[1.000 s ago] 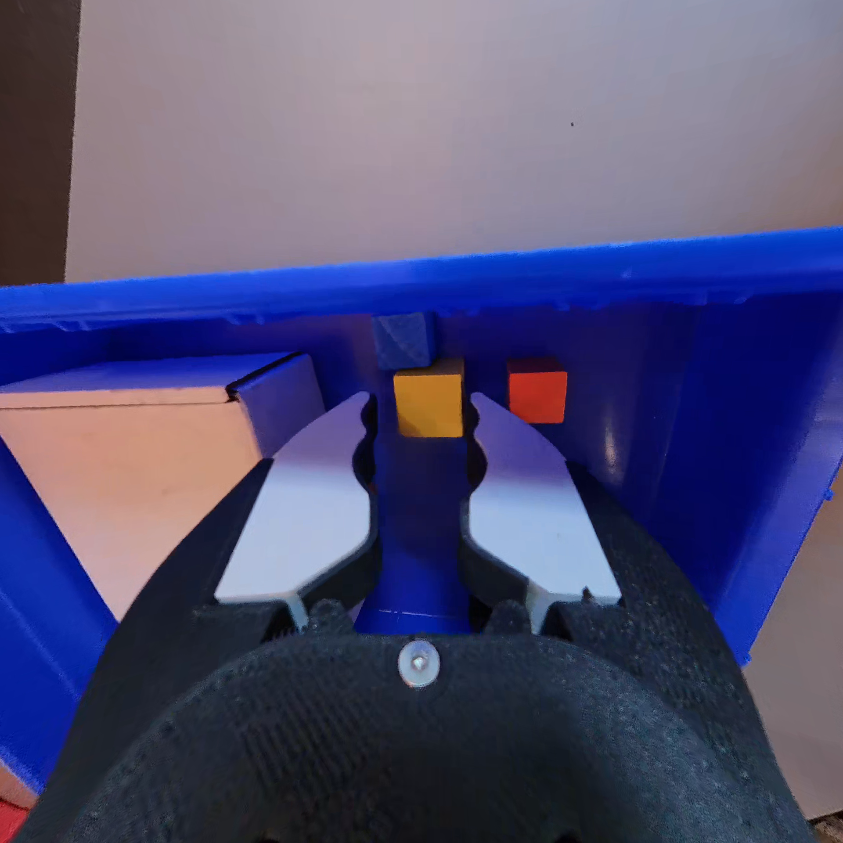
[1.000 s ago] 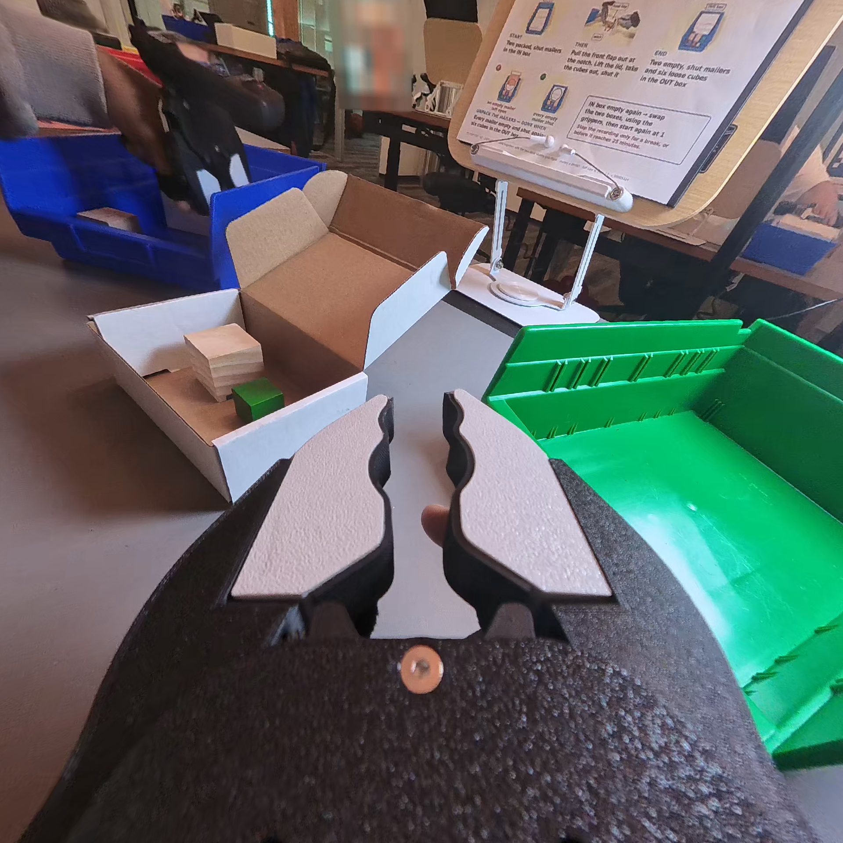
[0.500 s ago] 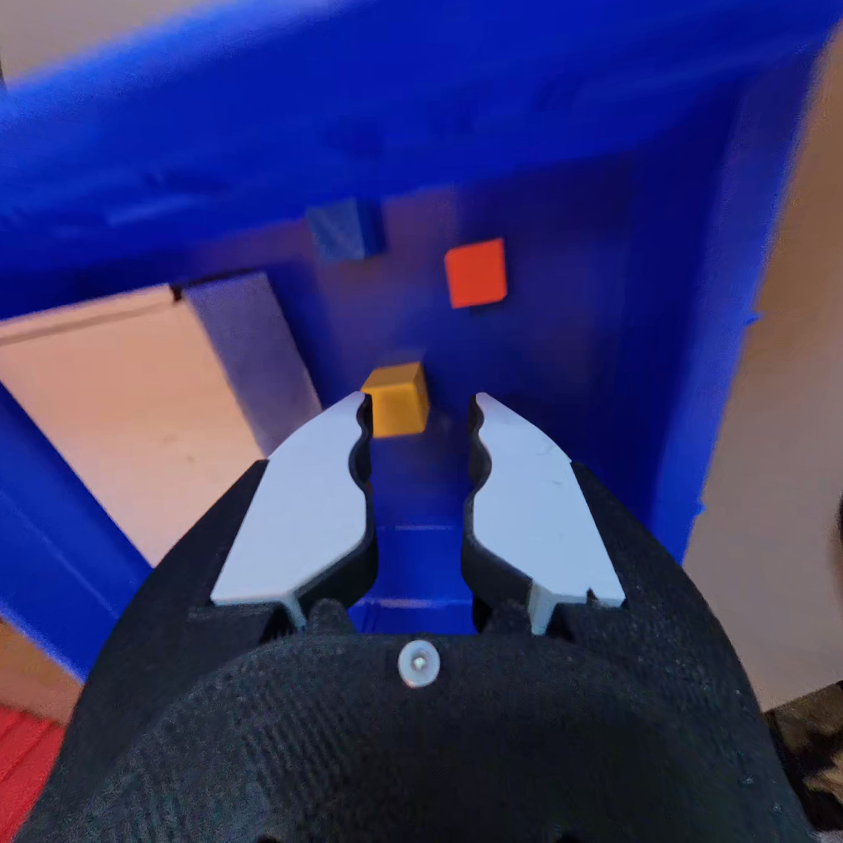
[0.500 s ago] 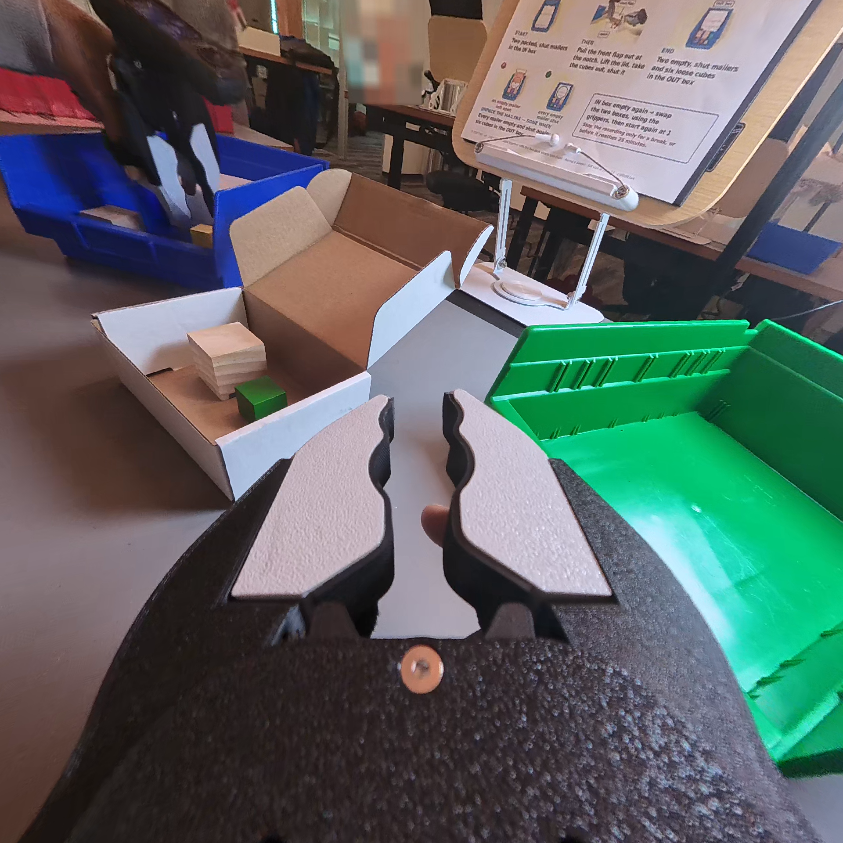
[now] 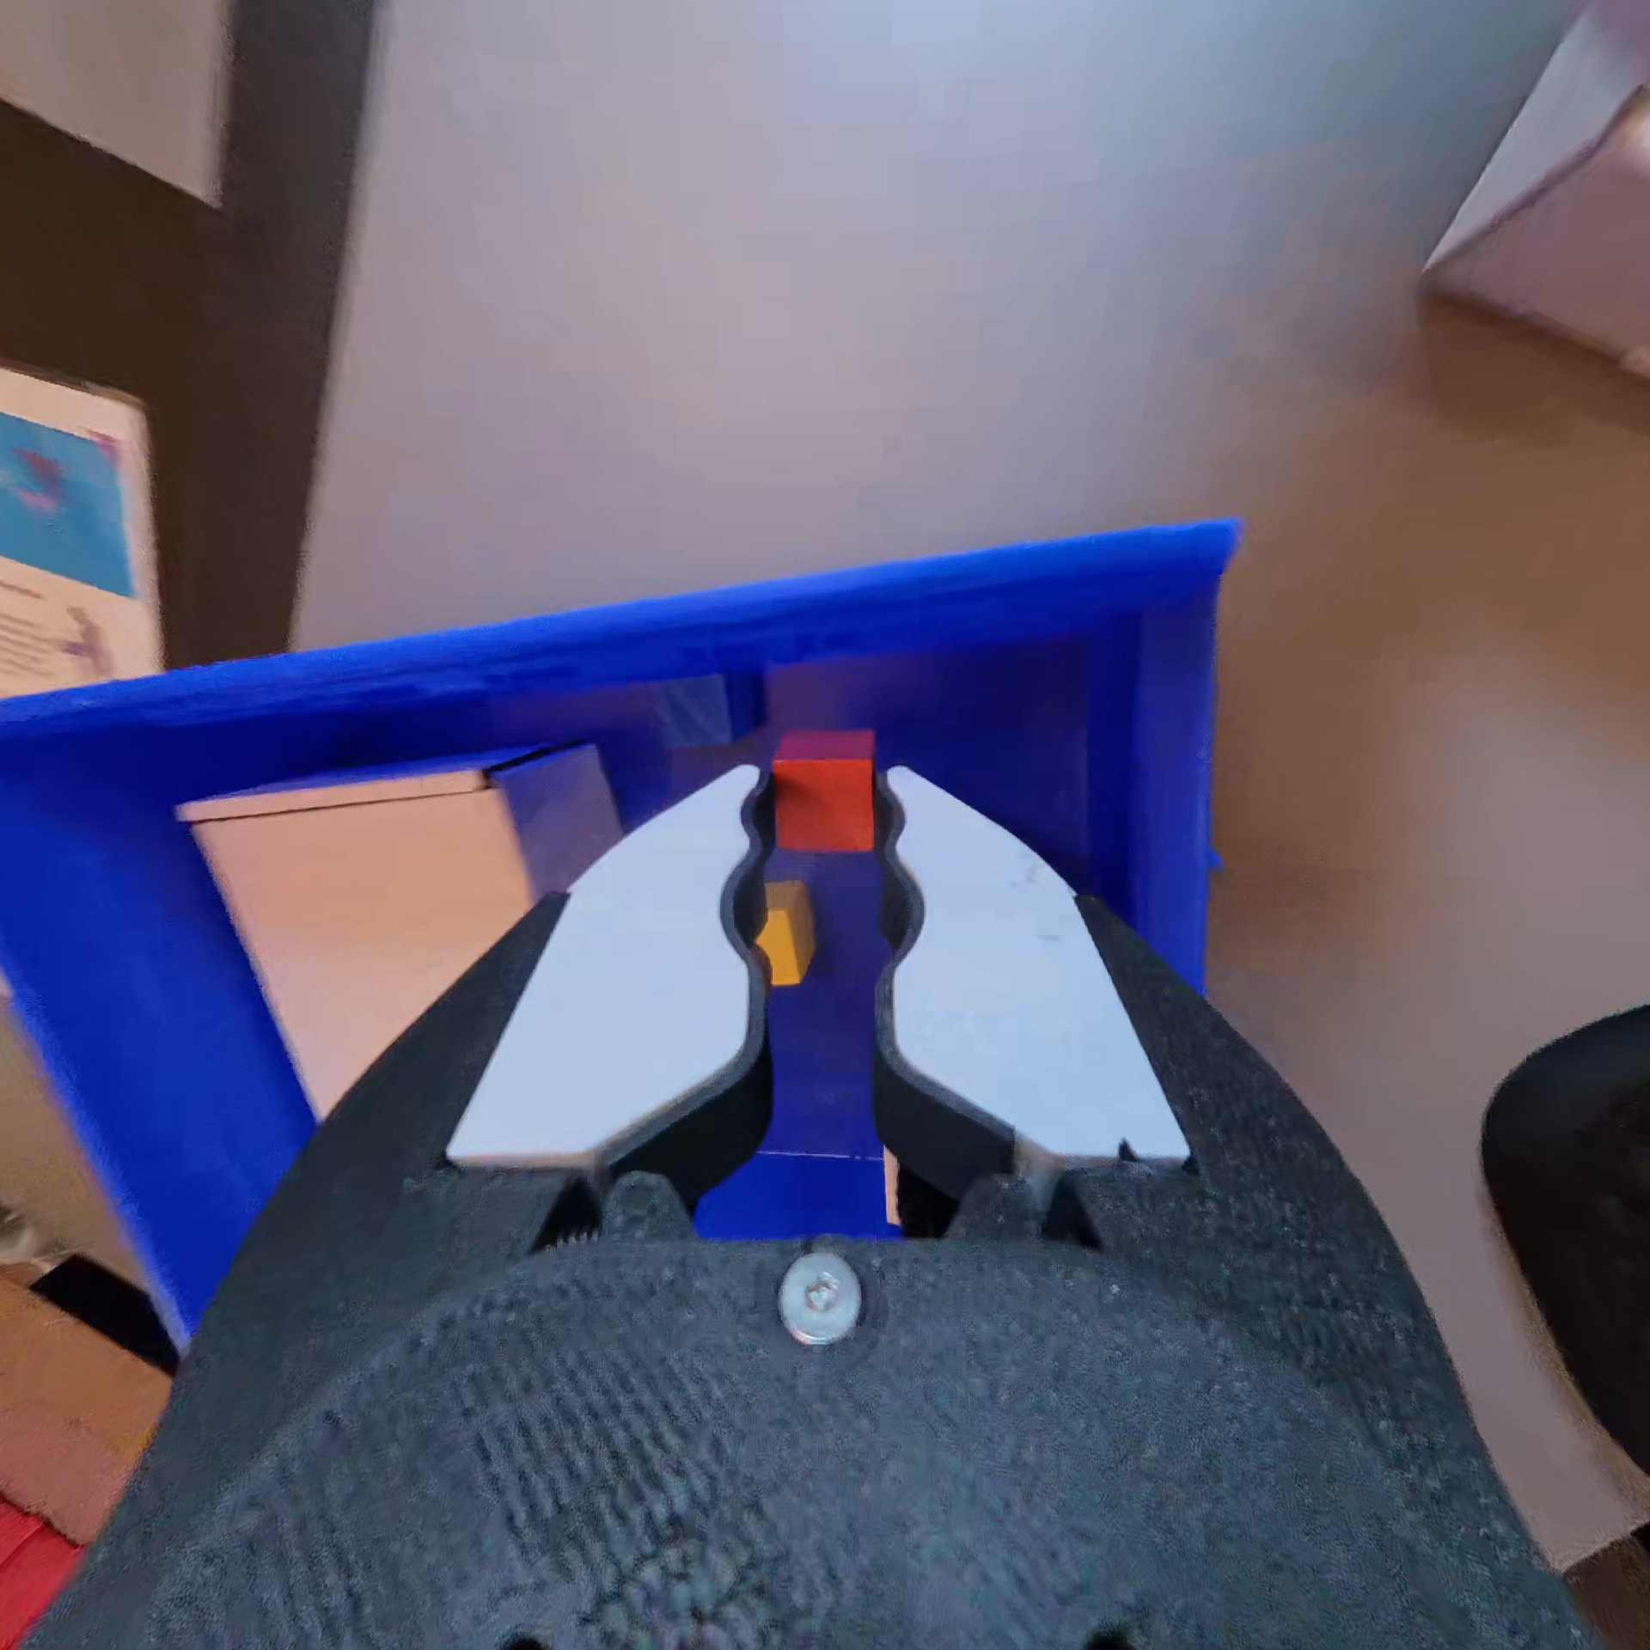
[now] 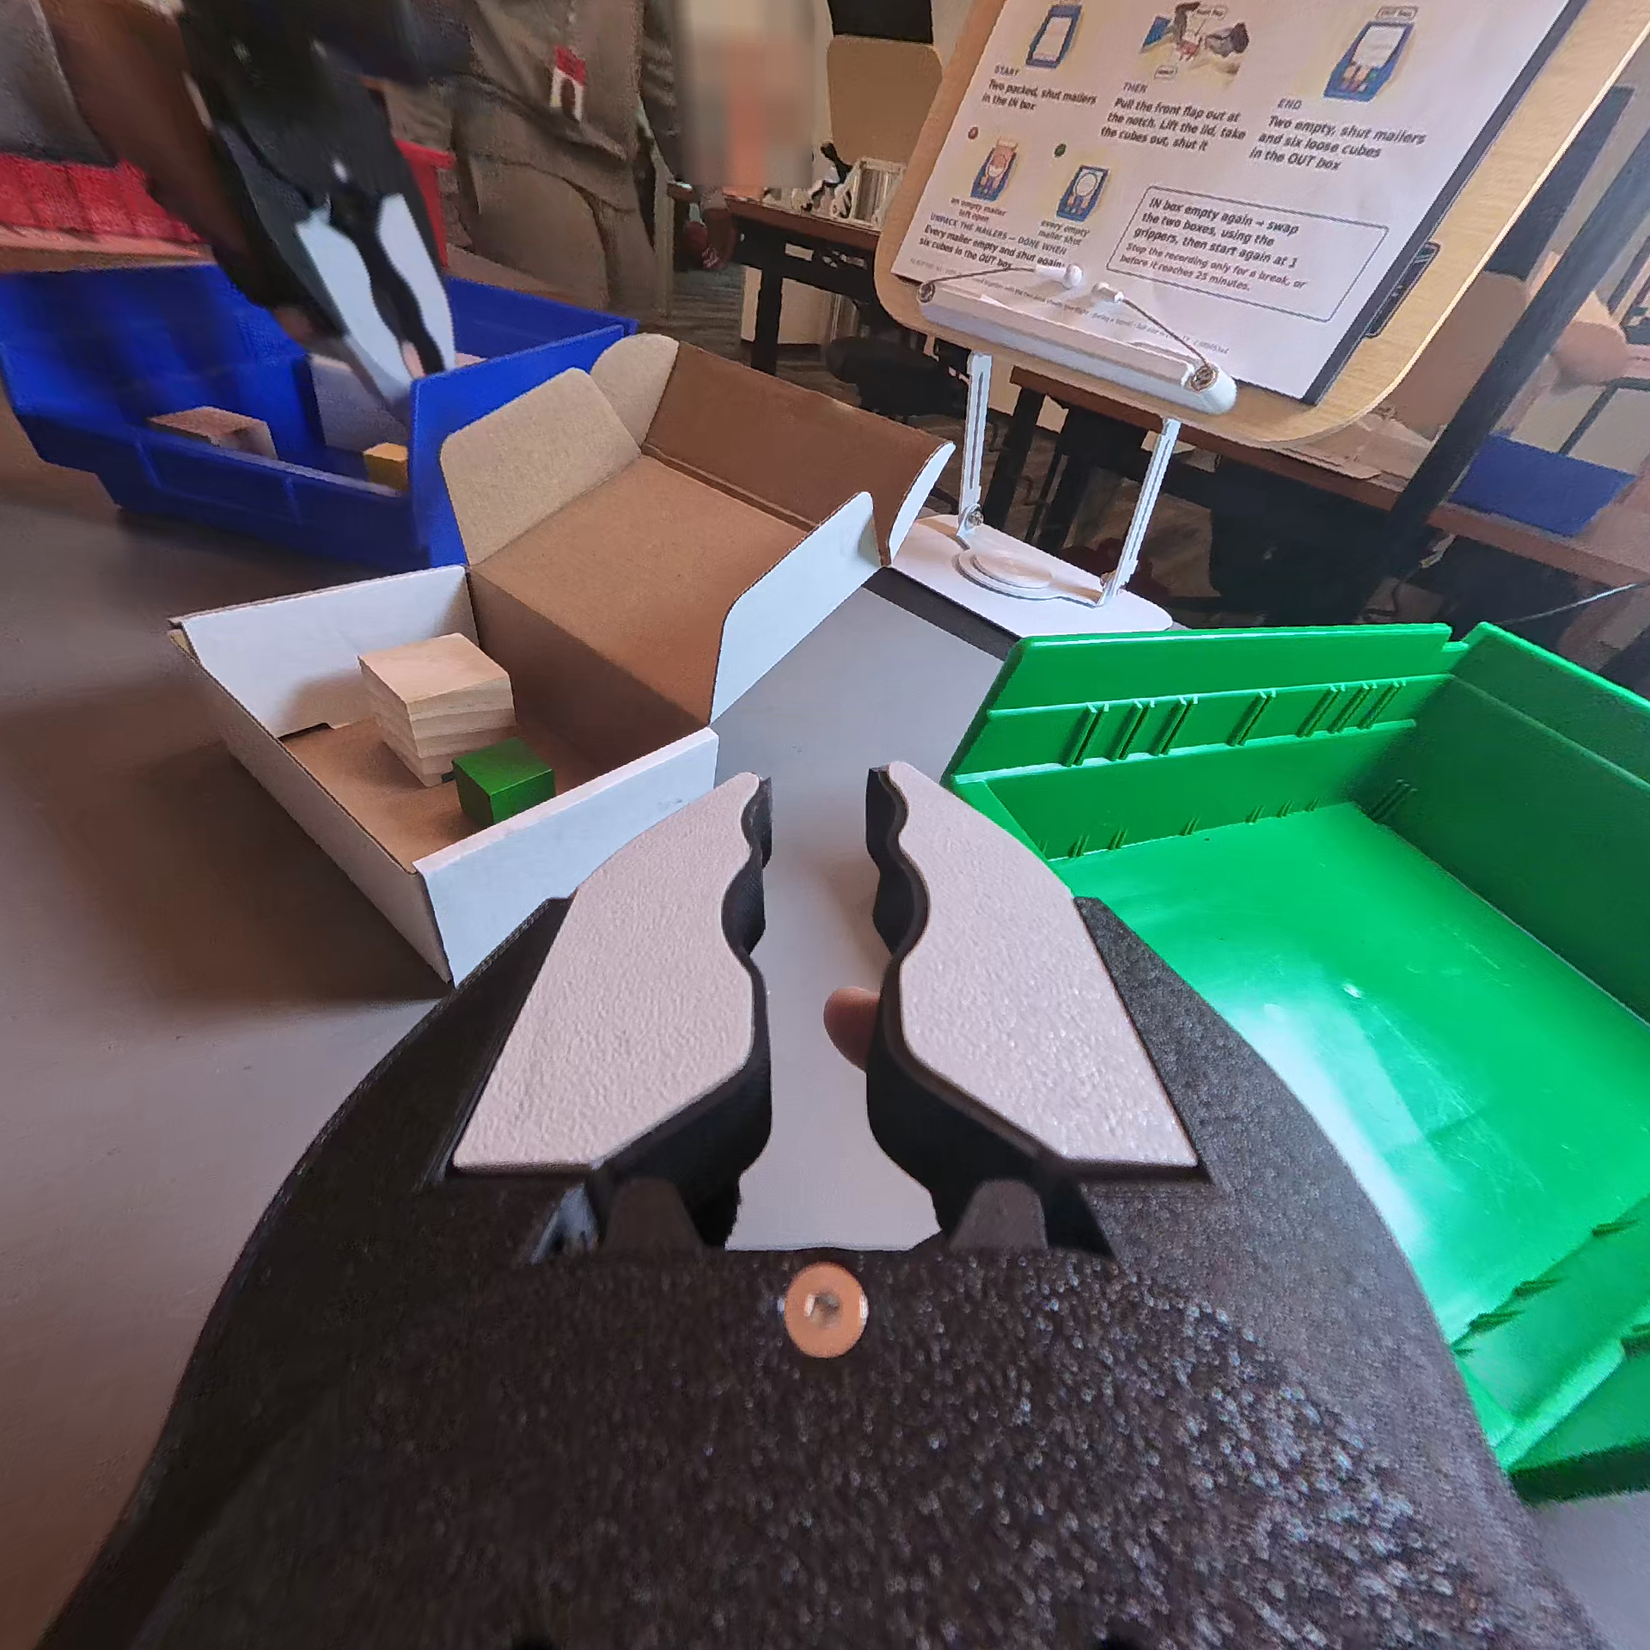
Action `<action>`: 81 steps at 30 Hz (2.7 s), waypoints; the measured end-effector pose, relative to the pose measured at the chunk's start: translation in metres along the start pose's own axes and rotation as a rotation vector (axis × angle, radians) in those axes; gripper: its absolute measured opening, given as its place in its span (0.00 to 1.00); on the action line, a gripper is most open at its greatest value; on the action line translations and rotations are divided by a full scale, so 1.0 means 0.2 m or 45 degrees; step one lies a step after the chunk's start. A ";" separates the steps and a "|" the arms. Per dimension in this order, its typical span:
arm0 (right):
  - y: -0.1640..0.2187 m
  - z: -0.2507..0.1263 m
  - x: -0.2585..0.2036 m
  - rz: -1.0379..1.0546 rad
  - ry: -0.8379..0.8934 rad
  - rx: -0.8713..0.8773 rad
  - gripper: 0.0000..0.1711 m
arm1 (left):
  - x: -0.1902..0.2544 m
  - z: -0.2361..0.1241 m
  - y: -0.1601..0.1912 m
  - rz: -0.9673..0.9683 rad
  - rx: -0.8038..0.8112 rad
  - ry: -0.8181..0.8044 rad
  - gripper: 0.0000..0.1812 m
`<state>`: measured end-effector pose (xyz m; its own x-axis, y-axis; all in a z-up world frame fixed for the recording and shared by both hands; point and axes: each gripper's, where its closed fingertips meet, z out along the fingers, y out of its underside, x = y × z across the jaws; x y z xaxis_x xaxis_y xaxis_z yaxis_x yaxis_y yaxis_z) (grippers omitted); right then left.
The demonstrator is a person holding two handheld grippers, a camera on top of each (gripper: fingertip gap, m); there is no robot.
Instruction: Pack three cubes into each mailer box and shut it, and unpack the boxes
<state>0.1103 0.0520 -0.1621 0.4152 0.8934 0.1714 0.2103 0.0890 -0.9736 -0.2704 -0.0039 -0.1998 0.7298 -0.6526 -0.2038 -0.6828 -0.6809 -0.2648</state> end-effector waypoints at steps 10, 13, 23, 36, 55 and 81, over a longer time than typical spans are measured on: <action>0.01 0.02 -0.03 -0.018 -0.020 -0.014 0.11 | 0.74 -0.34 -0.77 0.400 0.439 0.135 0.12; -0.01 0.00 -0.02 -0.022 -0.003 0.001 0.11 | 0.95 -0.13 -0.90 0.490 0.371 0.228 0.12; -0.03 -0.04 0.03 -0.014 0.017 0.038 0.11 | 1.12 0.31 -0.97 0.547 0.104 0.309 0.11; -0.04 -0.05 0.03 -0.022 0.022 0.041 0.11 | 1.02 0.04 -1.03 0.384 0.450 0.263 0.18; -0.07 0.36 -0.03 0.222 -0.093 -0.276 0.22 | 0.37 -0.20 -0.64 -0.709 1.155 0.044 0.25; -0.05 0.21 -0.27 -0.347 -0.100 -0.065 0.05 | 0.72 -0.28 -0.71 -0.411 1.250 0.015 0.02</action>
<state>0.0490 0.0220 -0.1688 0.2676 0.8713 0.4113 0.3499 0.3099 -0.8841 -0.0707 -0.0202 -0.1391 0.8694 -0.4937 0.0213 -0.1222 -0.2565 -0.9588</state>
